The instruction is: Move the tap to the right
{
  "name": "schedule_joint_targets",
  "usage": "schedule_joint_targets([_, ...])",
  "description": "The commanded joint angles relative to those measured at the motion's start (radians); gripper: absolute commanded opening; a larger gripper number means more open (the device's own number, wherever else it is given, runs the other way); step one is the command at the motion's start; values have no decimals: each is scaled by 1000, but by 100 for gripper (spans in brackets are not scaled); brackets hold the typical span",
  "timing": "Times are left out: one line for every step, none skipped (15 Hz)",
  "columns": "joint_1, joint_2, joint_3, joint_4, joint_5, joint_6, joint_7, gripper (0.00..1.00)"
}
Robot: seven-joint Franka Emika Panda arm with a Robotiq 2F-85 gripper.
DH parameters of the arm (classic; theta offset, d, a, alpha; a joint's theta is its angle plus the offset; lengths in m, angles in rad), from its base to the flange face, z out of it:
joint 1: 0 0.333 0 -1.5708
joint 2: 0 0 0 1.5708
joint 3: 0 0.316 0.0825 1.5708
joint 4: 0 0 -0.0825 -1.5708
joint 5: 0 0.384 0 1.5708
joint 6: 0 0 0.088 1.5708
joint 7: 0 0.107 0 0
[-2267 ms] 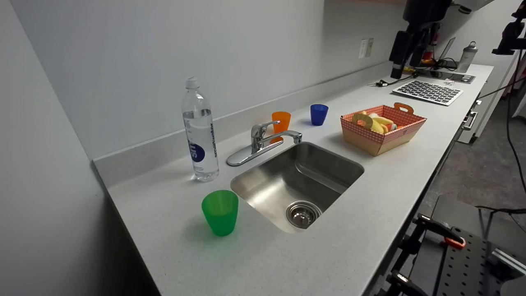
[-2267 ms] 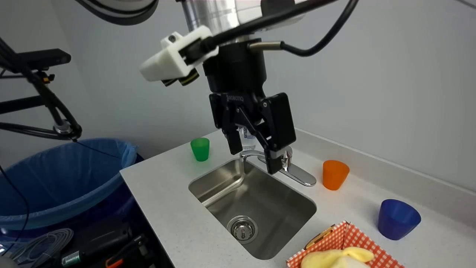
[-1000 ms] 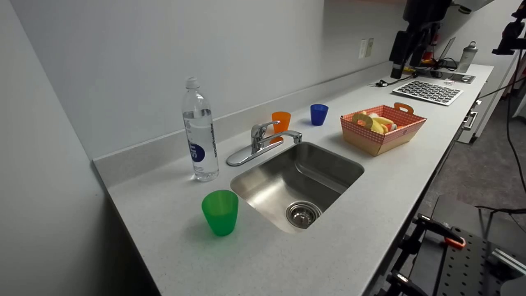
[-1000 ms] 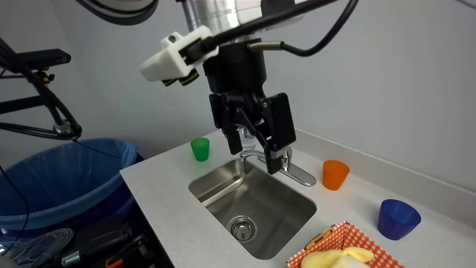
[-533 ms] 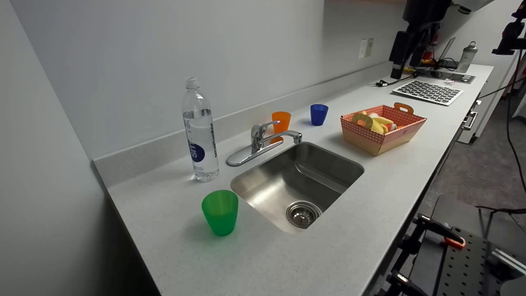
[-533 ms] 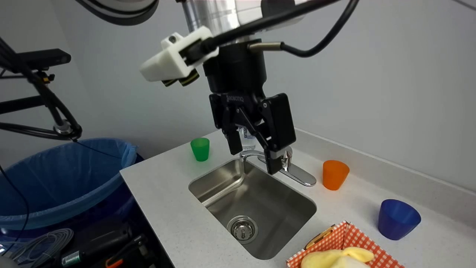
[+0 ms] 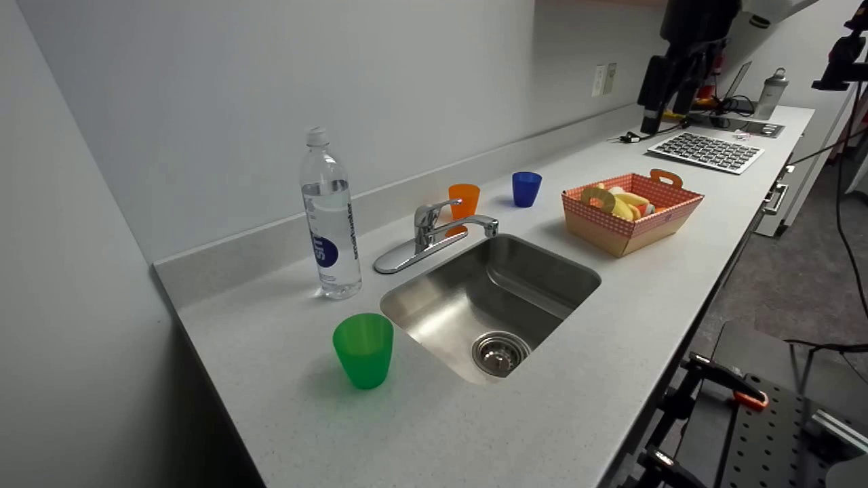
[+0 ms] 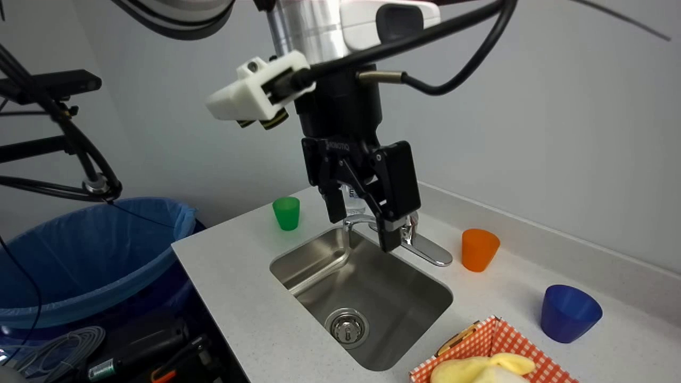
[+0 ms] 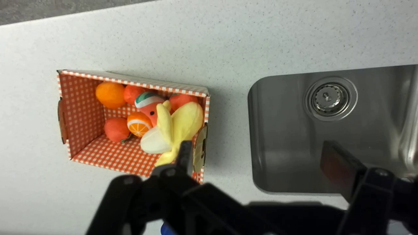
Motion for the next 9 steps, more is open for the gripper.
schedule_joint_targets([17,30,2,24,31,1,29,100])
schedule_joint_targets([21,37,5,28,36,3,33,100])
schedule_joint_targets([25,46,7,34,45,5,36,100])
schedule_joint_targets([30,54,9,38,54,6,39,100])
schedule_joint_targets([36,65,11,45,67,9,42,100])
schedule_joint_targets([42,74,14,50,78,11,43,100])
schedule_joint_targets([49,87,17,58,89,15,45,100])
schedule_joint_targets([55,99,20,66,100,20,45,100])
schedule_joint_targets([62,112,23,75,113,22,42,100])
